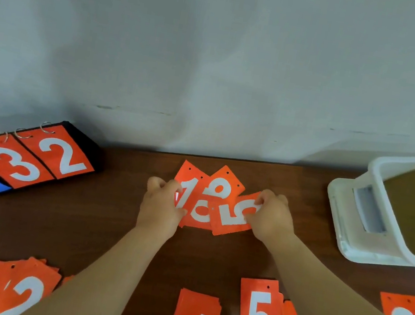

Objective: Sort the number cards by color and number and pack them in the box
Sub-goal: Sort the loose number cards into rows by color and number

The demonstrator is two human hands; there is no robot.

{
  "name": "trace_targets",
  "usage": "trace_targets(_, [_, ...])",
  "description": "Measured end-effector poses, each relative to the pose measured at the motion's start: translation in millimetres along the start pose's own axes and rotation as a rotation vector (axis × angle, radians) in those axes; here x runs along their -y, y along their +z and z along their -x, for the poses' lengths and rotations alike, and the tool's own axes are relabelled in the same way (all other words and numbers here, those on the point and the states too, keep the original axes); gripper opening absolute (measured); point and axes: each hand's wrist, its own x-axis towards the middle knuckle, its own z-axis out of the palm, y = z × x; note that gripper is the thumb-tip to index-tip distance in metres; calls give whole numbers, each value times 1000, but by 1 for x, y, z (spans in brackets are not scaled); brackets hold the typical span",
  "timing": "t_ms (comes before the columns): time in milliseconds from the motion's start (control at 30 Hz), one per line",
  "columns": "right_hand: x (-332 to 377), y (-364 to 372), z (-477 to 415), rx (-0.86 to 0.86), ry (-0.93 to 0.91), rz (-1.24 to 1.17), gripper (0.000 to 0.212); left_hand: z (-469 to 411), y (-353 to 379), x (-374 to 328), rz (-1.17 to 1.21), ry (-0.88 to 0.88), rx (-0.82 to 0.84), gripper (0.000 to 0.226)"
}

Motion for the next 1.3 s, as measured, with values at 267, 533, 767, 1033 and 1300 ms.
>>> trace_targets(267, [-55,-38,70,-143,-24,-375,20,61,-10,9,143,77,-96,33])
trace_targets(533, [-107,-78,173,-126,-32,-712,16,201,-24,-19,385,11,-131,40])
trace_targets(767, [-166,-120,244,-169,-116,-815,21,303,-21,-62,444,53,-173,44])
trace_targets(1033, [-231,-139,306,-146,-146,-938,26,387,-8,-83,497,126,-197,45])
trace_targets(1300, [-234,-116,338,-70,-170,-938,19,434,-15,-52,469,114,-212,41])
